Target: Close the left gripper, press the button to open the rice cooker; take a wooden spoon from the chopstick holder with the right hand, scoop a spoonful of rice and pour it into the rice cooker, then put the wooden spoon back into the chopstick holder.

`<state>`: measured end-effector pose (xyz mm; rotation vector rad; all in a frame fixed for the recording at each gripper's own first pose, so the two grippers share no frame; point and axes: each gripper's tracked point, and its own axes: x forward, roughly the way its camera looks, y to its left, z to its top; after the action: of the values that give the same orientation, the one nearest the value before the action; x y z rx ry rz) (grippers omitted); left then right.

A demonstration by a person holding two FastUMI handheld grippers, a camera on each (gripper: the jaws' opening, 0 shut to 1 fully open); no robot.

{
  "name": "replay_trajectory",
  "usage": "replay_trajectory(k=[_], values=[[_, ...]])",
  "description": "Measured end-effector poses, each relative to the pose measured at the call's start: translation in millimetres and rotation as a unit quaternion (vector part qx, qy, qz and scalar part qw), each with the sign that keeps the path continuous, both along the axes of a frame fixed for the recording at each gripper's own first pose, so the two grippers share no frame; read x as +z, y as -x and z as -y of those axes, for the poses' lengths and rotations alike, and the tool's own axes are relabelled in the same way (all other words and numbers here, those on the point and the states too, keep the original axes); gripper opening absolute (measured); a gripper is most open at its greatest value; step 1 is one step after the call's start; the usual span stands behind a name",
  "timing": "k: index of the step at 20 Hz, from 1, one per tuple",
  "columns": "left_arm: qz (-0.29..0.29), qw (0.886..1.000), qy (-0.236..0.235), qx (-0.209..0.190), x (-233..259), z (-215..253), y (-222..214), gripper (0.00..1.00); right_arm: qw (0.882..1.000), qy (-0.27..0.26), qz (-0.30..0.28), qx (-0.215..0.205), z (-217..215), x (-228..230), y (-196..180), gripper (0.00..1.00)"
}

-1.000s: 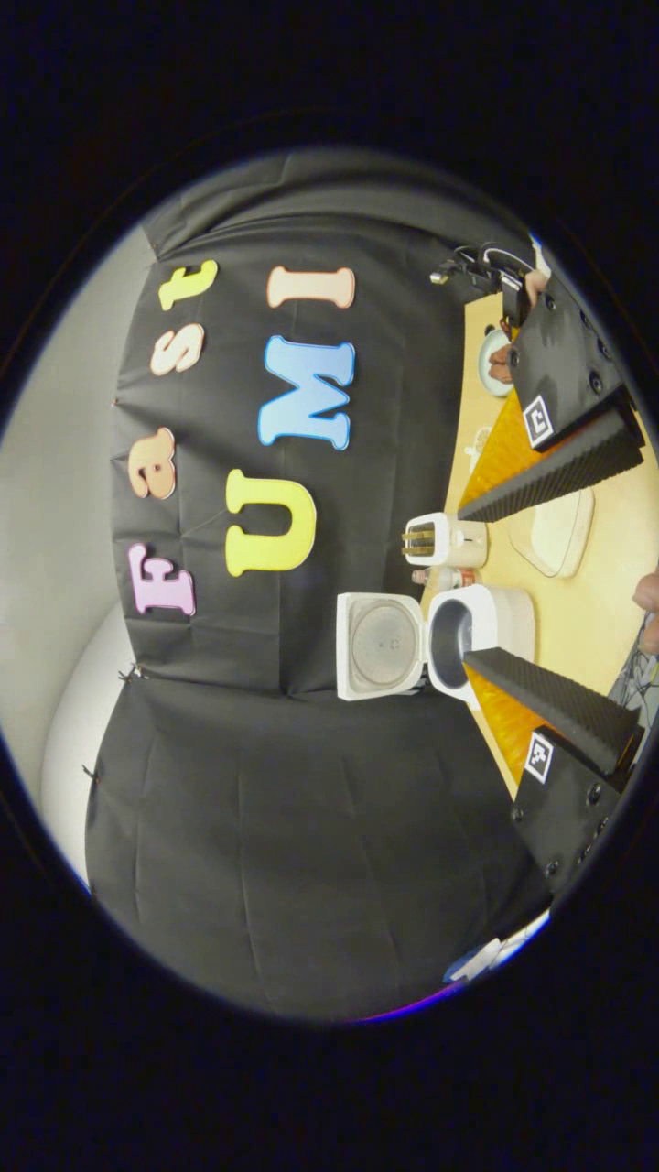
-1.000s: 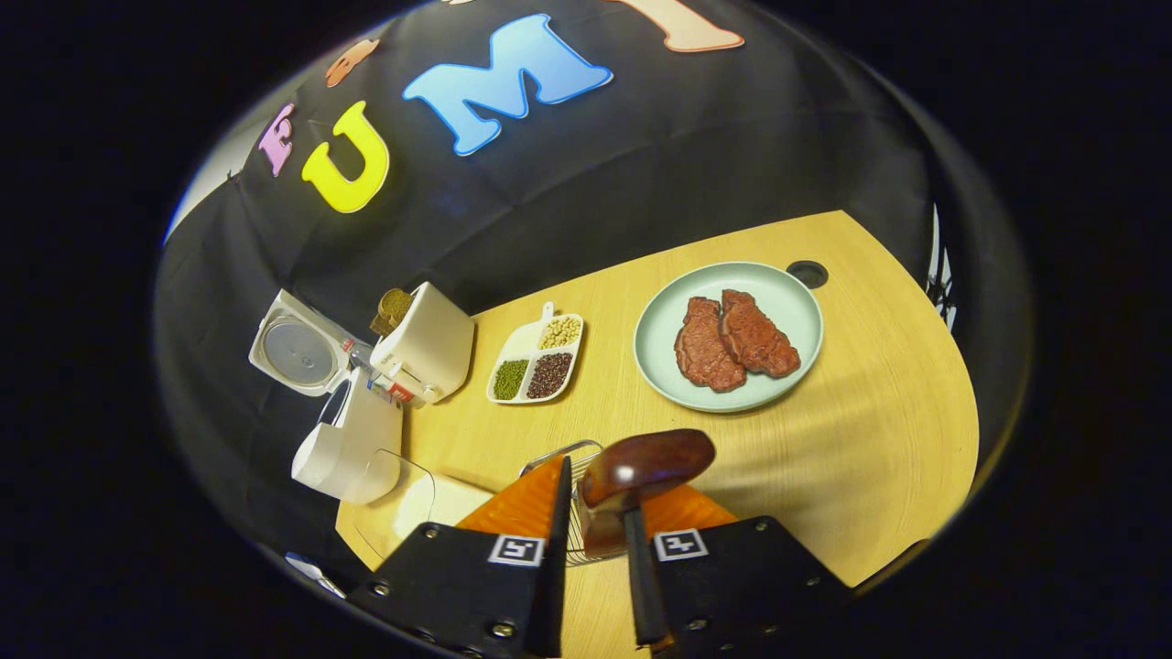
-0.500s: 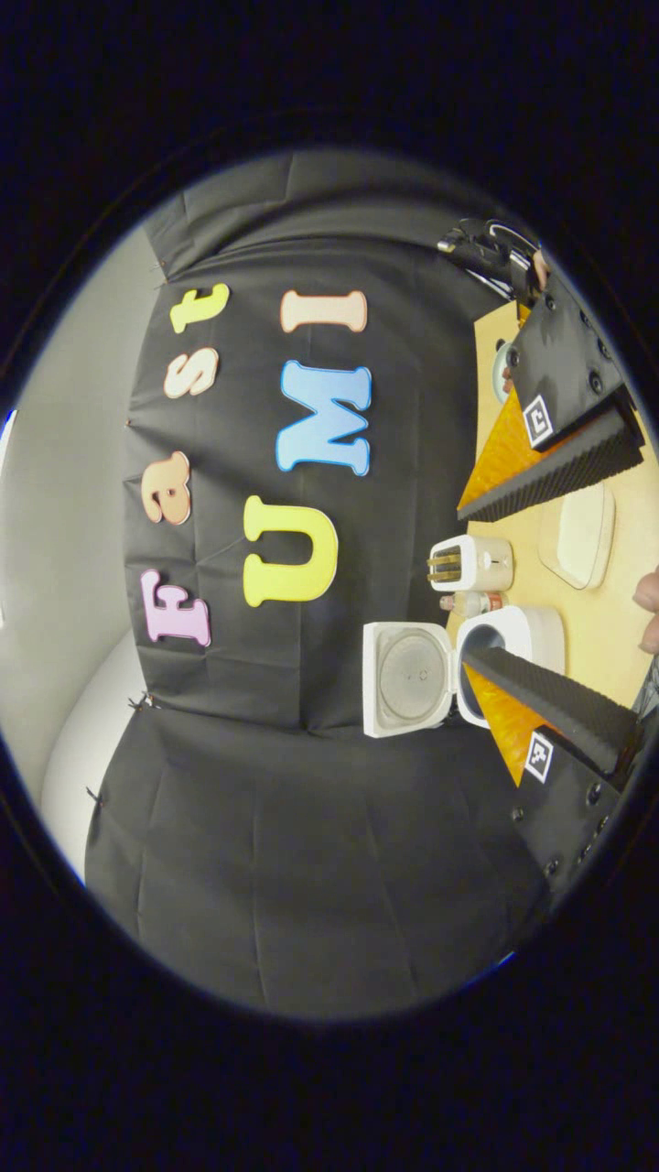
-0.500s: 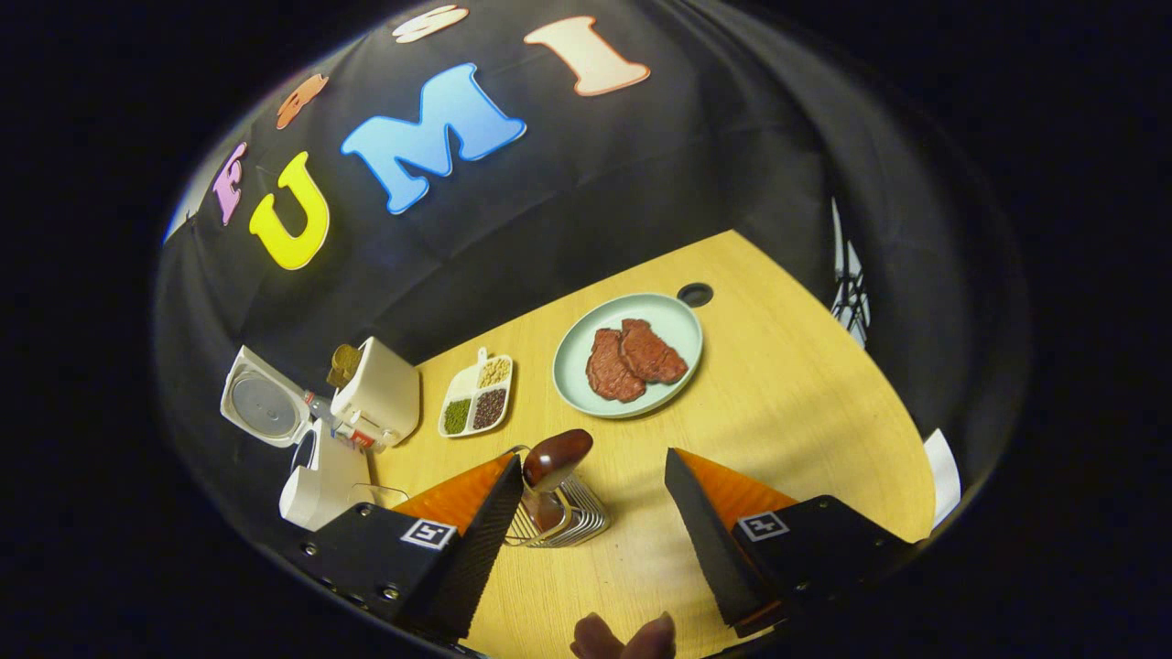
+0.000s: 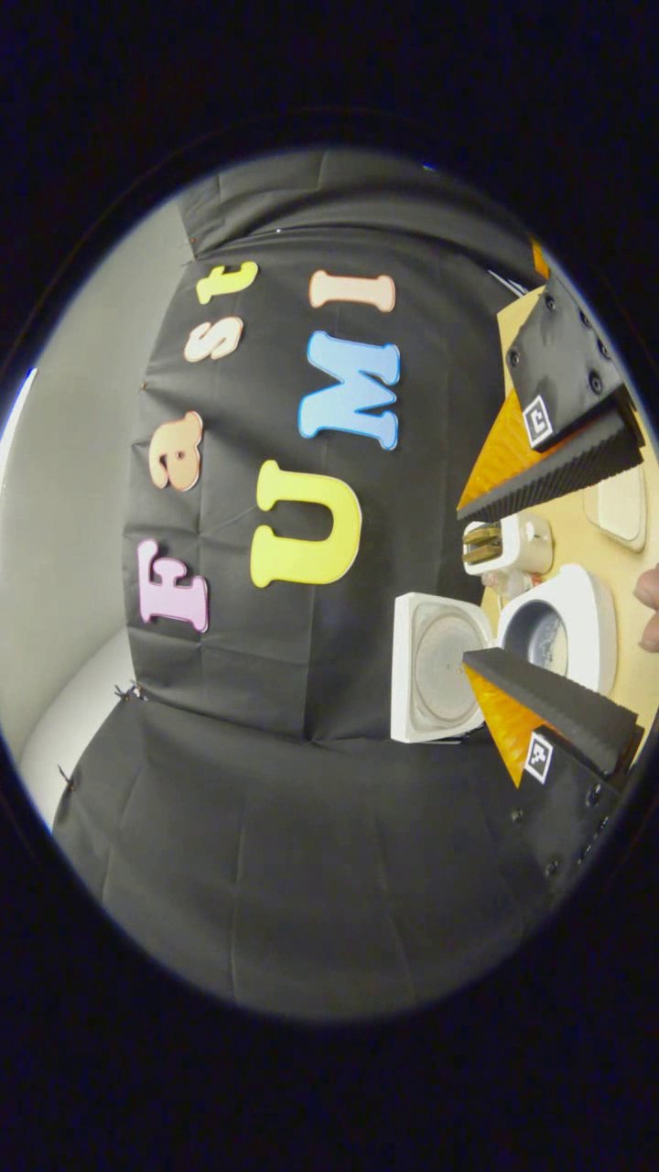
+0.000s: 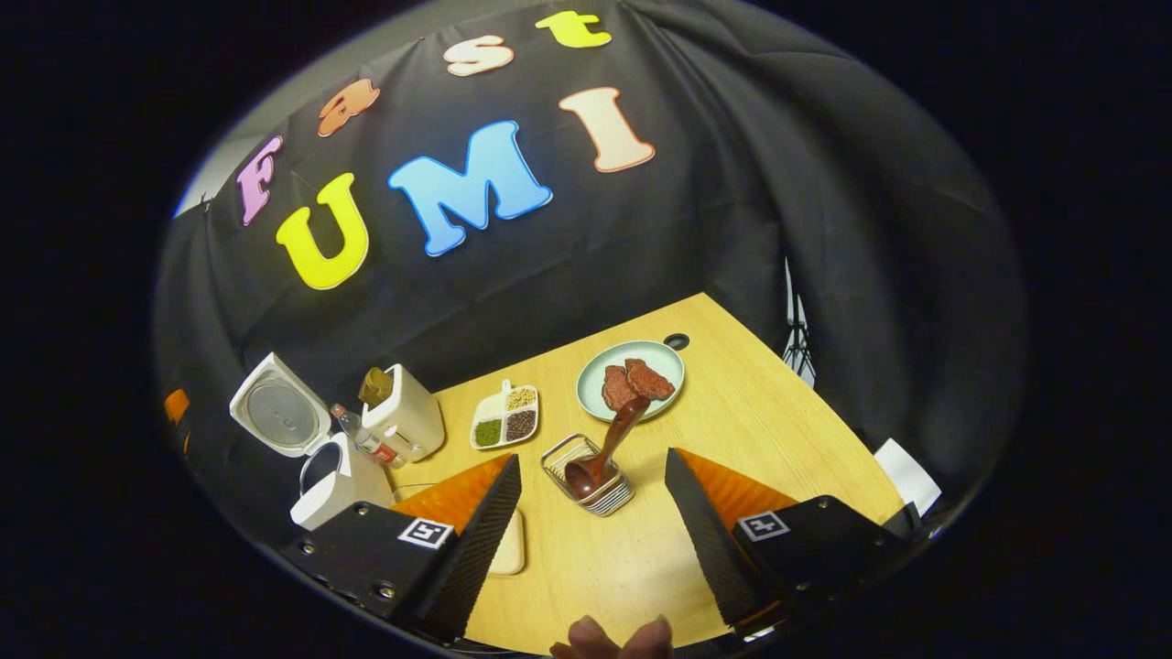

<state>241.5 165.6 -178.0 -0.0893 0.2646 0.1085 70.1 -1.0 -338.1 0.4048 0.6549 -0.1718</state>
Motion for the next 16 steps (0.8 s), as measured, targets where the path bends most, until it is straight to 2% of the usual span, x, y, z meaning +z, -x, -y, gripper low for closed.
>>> replay_trajectory(k=[2,3,7,10,13,14,16], values=[[0.016,1.0,0.002,0.0,2,-23,-37,0.97,1.0,0.01,0.012,-0.003,-18,23,15,0.97],[0.021,1.0,0.0,0.001,2,-34,-57,0.93,1.0,0.015,0.014,-0.002,-26,31,21,0.97],[0.009,0.999,-0.031,0.018,-14,-68,-142,0.93,0.999,0.035,0.03,0.019,-54,66,38,0.97],[-0.004,0.998,-0.044,0.044,-30,-94,-195,0.93,0.998,0.05,0.027,0.029,-67,70,46,0.97],[-0.028,0.996,-0.039,0.069,-58,-113,-229,0.93,0.998,0.054,0.021,0.029,-71,69,54,0.97],[-0.031,0.995,-0.045,0.083,-65,-123,-238,0.96,0.998,0.051,0.015,0.031,-73,67,55,0.97],[-0.027,0.993,-0.057,0.103,-72,-143,-256,0.94,0.998,0.044,0.001,0.034,-77,61,57,0.97]])
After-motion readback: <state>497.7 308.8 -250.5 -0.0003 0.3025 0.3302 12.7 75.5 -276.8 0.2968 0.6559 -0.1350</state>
